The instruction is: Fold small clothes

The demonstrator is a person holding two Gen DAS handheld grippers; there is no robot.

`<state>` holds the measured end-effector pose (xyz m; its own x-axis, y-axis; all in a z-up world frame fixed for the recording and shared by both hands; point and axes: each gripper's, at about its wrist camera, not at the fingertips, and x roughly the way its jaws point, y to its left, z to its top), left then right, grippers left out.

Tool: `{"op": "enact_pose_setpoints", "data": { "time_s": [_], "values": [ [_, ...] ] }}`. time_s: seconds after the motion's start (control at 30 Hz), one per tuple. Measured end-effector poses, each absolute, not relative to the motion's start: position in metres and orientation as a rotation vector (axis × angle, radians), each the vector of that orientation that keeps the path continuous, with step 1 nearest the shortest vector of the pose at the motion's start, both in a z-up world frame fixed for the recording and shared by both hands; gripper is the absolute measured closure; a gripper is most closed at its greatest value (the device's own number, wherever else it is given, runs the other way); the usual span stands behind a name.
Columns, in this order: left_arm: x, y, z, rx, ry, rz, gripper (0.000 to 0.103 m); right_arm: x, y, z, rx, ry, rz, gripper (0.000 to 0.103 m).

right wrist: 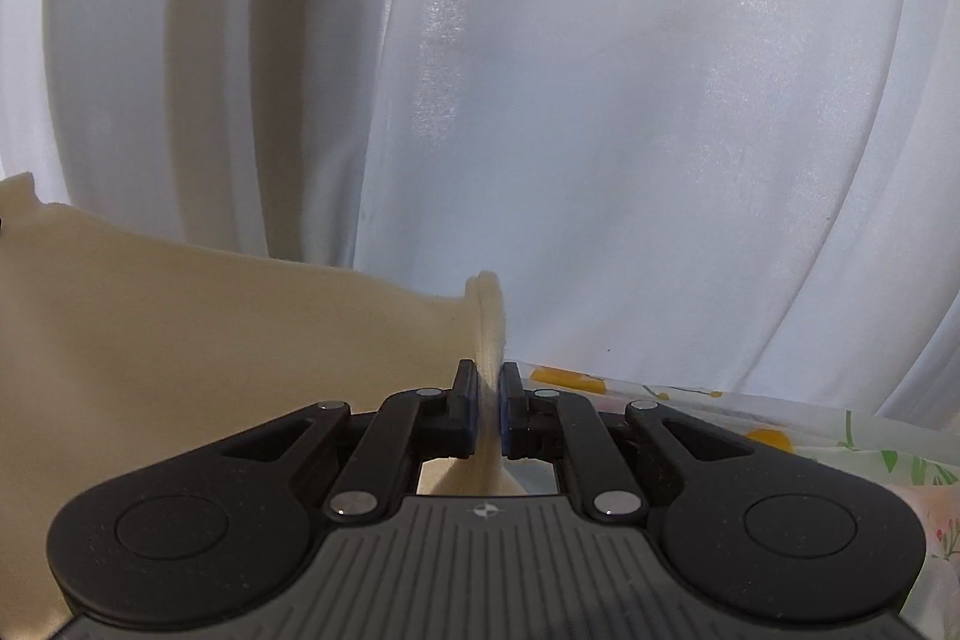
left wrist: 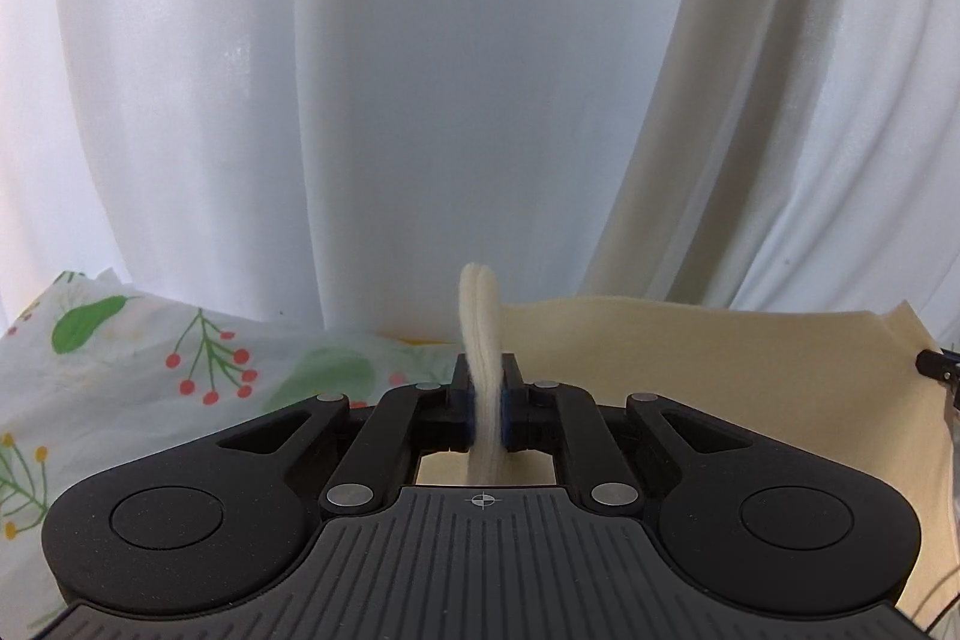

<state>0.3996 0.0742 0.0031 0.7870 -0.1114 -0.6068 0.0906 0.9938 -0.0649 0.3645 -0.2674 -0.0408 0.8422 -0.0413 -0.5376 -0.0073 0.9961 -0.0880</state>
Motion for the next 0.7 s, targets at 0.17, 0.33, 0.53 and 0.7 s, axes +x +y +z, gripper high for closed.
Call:
{"op": "enact_pose_setpoints", "data": {
  "time_s": [0.17,0.33,0.53,0.7],
  "values": [
    [0.424,0.068,-0.032,-0.012,0.705,-0.042,0.094,0.392,-0.263,-0.063,-0.107,0.612,-0.051,0.097],
    [0.428,0.066,-0.054,0.001,0.721,-0.006,0.093,0.400,-0.262,-0.080,-0.126,0.634,-0.074,0.097],
    [0.410,0.069,-0.053,0.029,0.703,0.072,0.072,0.385,-0.274,-0.074,-0.040,0.620,-0.130,0.091],
    [0.378,0.056,-0.039,-0.142,0.660,-0.159,0.051,0.349,-0.276,-0.070,0.366,0.596,0.143,0.077]
  ]
}}
